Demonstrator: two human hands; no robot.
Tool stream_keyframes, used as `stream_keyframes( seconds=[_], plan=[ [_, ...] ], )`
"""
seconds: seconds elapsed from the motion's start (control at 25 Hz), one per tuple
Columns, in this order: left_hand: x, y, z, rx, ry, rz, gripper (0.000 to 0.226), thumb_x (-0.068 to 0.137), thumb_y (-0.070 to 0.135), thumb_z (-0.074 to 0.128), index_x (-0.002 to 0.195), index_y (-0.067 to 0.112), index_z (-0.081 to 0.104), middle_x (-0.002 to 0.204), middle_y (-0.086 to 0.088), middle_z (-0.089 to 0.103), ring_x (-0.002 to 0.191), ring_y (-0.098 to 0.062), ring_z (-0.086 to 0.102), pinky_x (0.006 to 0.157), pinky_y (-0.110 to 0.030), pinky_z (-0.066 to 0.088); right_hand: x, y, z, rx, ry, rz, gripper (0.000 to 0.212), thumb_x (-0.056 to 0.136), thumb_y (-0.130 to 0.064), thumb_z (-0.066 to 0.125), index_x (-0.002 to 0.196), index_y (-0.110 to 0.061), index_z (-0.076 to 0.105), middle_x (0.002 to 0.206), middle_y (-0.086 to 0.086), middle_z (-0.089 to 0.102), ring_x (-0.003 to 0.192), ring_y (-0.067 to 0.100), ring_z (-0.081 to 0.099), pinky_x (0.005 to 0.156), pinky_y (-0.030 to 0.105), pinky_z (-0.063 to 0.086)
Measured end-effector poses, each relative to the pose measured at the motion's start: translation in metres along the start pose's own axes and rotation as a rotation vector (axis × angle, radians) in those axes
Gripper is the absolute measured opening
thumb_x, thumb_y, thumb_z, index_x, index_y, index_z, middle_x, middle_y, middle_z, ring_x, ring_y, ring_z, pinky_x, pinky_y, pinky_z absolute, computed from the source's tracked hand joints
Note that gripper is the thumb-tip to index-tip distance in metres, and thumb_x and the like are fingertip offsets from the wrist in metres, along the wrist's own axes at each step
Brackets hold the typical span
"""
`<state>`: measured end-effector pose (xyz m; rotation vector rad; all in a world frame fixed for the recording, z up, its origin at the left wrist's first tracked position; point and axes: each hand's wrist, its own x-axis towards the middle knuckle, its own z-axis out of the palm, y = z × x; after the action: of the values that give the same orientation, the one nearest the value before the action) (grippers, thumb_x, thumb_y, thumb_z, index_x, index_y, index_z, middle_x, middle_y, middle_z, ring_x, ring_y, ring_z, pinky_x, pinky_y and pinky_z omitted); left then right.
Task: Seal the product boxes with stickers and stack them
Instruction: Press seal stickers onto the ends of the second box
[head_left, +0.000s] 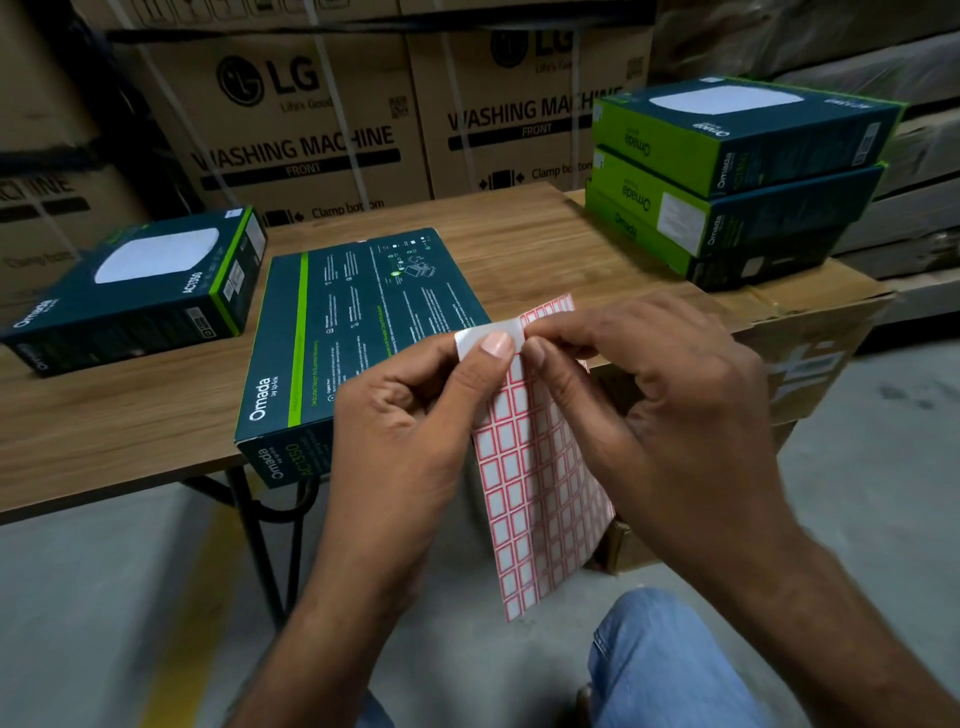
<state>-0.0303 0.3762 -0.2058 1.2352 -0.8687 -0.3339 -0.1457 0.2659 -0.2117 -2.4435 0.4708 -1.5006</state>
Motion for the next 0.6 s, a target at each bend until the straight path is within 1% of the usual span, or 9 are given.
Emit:
stream_keyframes(
  seconds=[0.08, 0.12, 0.2, 0.24, 0.28, 0.36, 0.44, 0.52, 0.6],
  plan=[
    [-0.001, 0.001, -0.002, -0.013, 0.007, -0.021, 0.015, 0.09, 0.024, 0.07, 0.096, 0.017, 0.082, 0.088, -0.003, 0.081, 0.079, -0.01, 0.074, 0.072, -0.023, 0.059, 0.001, 0.002, 0.0, 0.0, -0.005, -0.012, 0.024, 0.099, -0.033, 0.07, 0.119, -0.021, 0.075, 0.109, -0.011, 0.072, 0.104, 0.01, 0.061, 0.087, 0.041, 0.051],
    [-0.001, 0.002, -0.003, -0.019, 0.006, -0.032, 0.014, 0.091, 0.022, 0.069, 0.097, 0.017, 0.081, 0.088, -0.002, 0.081, 0.079, -0.009, 0.075, 0.071, -0.021, 0.059, 0.003, 0.003, 0.0, 0.008, -0.025, 0.015, 0.031, 0.098, -0.038, 0.069, 0.126, -0.023, 0.071, 0.115, -0.017, 0.067, 0.111, 0.006, 0.057, 0.092, 0.034, 0.048],
    [-0.003, 0.003, -0.007, -0.017, -0.005, -0.044, 0.015, 0.091, 0.021, 0.067, 0.1, 0.017, 0.079, 0.091, -0.002, 0.081, 0.082, -0.01, 0.076, 0.071, -0.021, 0.059, 0.008, 0.006, -0.001, 0.045, -0.116, 0.1, 0.045, 0.097, -0.052, 0.065, 0.138, -0.036, 0.058, 0.125, -0.034, 0.051, 0.121, -0.009, 0.044, 0.1, 0.015, 0.036],
    [-0.003, 0.003, -0.009, -0.013, -0.009, -0.041, 0.015, 0.092, 0.021, 0.067, 0.102, 0.017, 0.078, 0.093, -0.002, 0.081, 0.084, -0.011, 0.077, 0.071, -0.021, 0.06, 0.012, 0.008, -0.003, 0.09, -0.169, 0.146, 0.047, 0.095, -0.056, 0.065, 0.138, -0.042, 0.053, 0.124, -0.04, 0.048, 0.123, -0.016, 0.04, 0.099, 0.007, 0.031],
    [-0.004, 0.004, -0.01, -0.012, -0.009, -0.04, 0.016, 0.092, 0.019, 0.067, 0.104, 0.016, 0.077, 0.094, -0.003, 0.081, 0.085, -0.012, 0.077, 0.071, -0.021, 0.06, 0.014, 0.008, -0.004, 0.16, -0.205, 0.187, 0.045, 0.092, -0.055, 0.067, 0.134, -0.045, 0.054, 0.121, -0.042, 0.052, 0.122, -0.018, 0.044, 0.096, 0.002, 0.033],
    [-0.004, 0.006, -0.014, 0.0, -0.007, -0.045, 0.018, 0.09, 0.016, 0.069, 0.107, 0.016, 0.075, 0.095, -0.004, 0.081, 0.085, -0.014, 0.078, 0.069, -0.022, 0.06, 0.018, 0.01, -0.009, 0.331, -0.235, 0.253, 0.035, 0.088, -0.04, 0.076, 0.12, -0.04, 0.064, 0.109, -0.032, 0.064, 0.112, -0.015, 0.056, 0.088, 0.0, 0.039],
    [-0.003, 0.009, -0.018, 0.062, -0.022, -0.035, 0.018, 0.088, 0.017, 0.07, 0.105, 0.017, 0.076, 0.094, -0.001, 0.082, 0.085, -0.014, 0.079, 0.069, -0.019, 0.06, 0.02, 0.009, -0.011, 0.418, -0.27, 0.277, 0.028, 0.087, -0.028, 0.081, 0.111, -0.035, 0.071, 0.101, -0.026, 0.069, 0.105, -0.013, 0.061, 0.082, 0.002, 0.045],
    [-0.001, 0.013, -0.022, 0.133, -0.05, -0.022, 0.015, 0.087, 0.02, 0.072, 0.1, 0.017, 0.078, 0.091, 0.0, 0.082, 0.084, -0.012, 0.078, 0.072, -0.018, 0.059, 0.021, 0.011, -0.012, 0.478, -0.31, 0.285, 0.026, 0.086, -0.024, 0.082, 0.109, -0.032, 0.072, 0.098, -0.023, 0.071, 0.101, -0.009, 0.065, 0.077, 0.005, 0.049],
    [0.002, 0.016, -0.027, 0.192, -0.095, -0.03, 0.013, 0.087, 0.021, 0.073, 0.097, 0.016, 0.08, 0.089, 0.001, 0.081, 0.083, -0.012, 0.078, 0.073, -0.018, 0.059, 0.023, 0.013, -0.013, 0.517, -0.355, 0.293, 0.029, 0.085, -0.025, 0.082, 0.111, -0.031, 0.072, 0.101, -0.019, 0.072, 0.1, -0.003, 0.067, 0.076, 0.009, 0.052]
  ],
)
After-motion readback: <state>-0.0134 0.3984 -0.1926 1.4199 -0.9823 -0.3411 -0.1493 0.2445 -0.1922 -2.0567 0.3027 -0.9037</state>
